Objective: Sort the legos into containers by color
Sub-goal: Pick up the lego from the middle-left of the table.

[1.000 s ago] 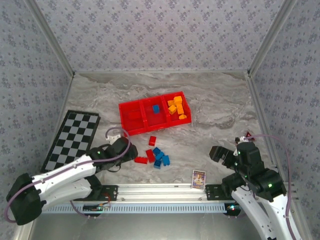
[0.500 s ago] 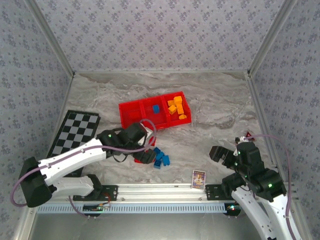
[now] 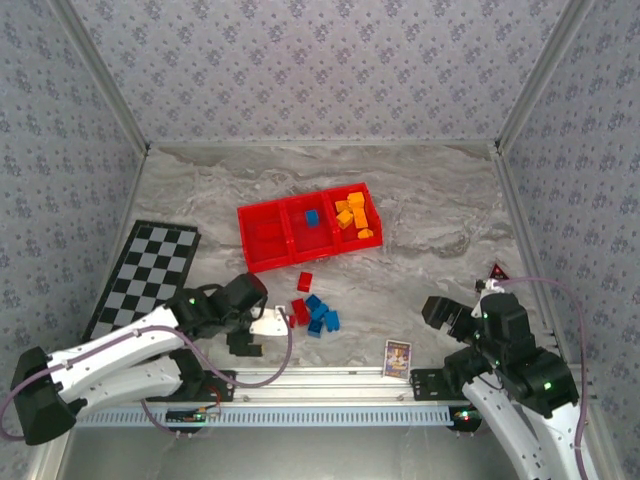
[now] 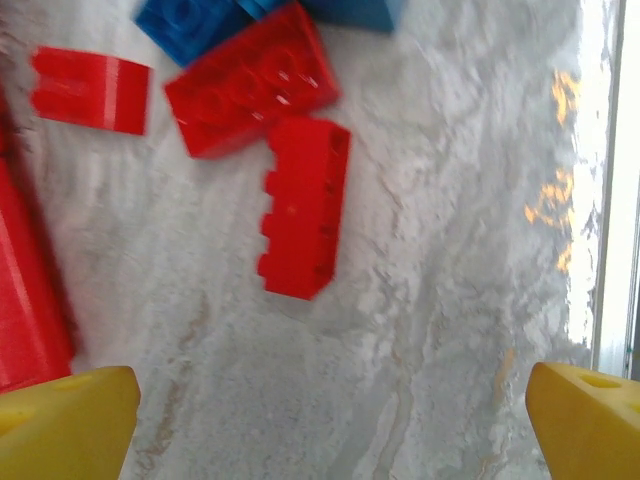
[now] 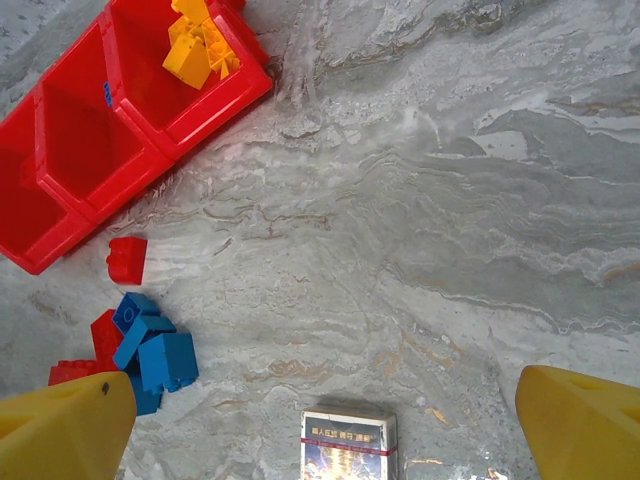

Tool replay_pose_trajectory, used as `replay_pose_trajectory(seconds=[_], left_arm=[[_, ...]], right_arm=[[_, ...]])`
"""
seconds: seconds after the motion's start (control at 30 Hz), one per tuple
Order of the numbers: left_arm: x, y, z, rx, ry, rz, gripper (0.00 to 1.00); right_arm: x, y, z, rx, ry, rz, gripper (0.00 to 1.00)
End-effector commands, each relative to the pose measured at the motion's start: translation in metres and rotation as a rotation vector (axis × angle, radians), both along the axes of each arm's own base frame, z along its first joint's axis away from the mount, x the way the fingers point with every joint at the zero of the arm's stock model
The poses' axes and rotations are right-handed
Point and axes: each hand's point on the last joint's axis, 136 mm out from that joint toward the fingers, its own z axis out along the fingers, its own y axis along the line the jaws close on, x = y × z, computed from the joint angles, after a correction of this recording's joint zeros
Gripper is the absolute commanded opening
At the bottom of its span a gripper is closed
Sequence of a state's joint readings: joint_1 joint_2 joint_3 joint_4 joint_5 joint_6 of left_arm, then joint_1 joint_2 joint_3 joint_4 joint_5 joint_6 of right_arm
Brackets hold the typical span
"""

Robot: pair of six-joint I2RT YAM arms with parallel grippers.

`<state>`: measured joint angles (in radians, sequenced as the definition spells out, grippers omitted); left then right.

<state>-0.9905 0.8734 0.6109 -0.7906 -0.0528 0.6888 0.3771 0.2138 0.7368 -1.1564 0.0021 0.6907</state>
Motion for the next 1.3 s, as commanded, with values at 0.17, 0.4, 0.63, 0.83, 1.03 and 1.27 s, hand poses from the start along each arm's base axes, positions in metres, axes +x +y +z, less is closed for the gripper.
replay_pose_trajectory(seconds=[0.17, 0.4, 0.63, 0.83, 1.03, 1.27], left_arm=[[0.005, -0.018, 0.005, -0.144, -0.128, -0.085, 0.94], [-0.001, -0.026, -0.006, -0.112, -0.048, -0.113, 0.94], [0.004, -0.034, -0.023, -0.049, -0.002, -0.108, 0.87], [0.015, -0.046, -0.032, -0.037, -0.004, -0.101, 0.79], [0.023, -0.047, -0.044, 0.001, -0.001, -0.093, 0.68], [0.034, -0.046, -0.051, 0.032, -0.062, -0.104, 0.54]], right_arm=[[0.002, 0.006, 0.003, 0.011, -0.004, 0.033, 1.0], [0.004, 0.008, 0.0, 0.02, -0.002, 0.035, 1.0], [0.003, 0.008, 0.002, 0.026, -0.025, 0.035, 1.0], [0.001, 0.006, 0.004, 0.04, -0.048, 0.023, 1.0], [0.0, 0.007, 0.004, 0.044, -0.053, 0.036, 1.0], [-0.001, 0.009, 0.007, 0.05, -0.072, 0.05, 1.0]])
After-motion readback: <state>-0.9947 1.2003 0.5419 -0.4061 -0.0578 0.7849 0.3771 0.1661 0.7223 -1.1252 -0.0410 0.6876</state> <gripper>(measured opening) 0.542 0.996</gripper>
